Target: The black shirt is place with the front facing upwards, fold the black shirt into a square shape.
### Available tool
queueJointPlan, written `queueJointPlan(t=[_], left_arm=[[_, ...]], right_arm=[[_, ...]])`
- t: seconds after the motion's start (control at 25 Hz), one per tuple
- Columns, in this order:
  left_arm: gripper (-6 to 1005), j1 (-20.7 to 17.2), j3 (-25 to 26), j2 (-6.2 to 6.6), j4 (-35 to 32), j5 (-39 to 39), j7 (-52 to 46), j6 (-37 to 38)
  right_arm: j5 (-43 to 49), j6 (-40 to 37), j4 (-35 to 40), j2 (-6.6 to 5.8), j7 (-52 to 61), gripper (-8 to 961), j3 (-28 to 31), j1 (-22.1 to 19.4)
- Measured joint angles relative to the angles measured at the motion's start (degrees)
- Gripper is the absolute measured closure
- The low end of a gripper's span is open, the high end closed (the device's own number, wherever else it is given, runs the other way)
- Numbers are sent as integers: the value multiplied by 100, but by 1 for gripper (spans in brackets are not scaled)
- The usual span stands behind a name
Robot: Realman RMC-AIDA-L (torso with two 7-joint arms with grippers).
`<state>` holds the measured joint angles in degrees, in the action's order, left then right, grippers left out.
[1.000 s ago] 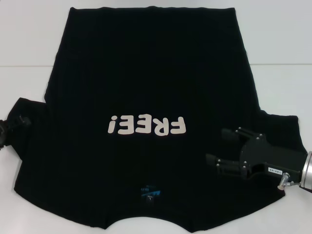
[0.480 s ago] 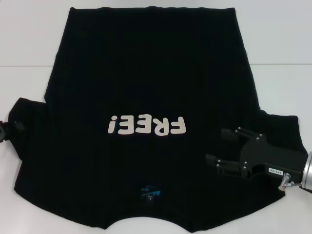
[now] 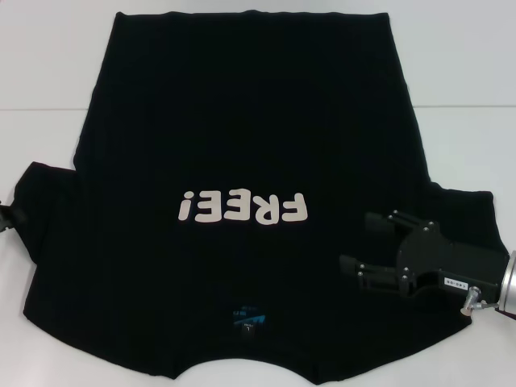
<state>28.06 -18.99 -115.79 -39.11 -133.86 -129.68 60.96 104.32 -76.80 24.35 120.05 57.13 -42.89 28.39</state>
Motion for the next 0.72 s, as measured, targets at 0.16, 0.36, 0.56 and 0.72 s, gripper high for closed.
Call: queueJointPlan(t=[0.16,0.36,0.56,0.72], left_arm=[[897,-2,0,-4,-10,0,5,-20],[944,-18,2,-5,-136,0,10,-72],[972,-28,49,4,-397,1,9,-91],[972,-12,49,26,-555,1,-20,-72]], right_arm=[[0,-9,0,0,0,28,0,0],[-31,-11,0,0,0,28,0,8],[-78,-11,0,0,0,28,0,9],[-79,-11,0,2,0,28,0,17]])
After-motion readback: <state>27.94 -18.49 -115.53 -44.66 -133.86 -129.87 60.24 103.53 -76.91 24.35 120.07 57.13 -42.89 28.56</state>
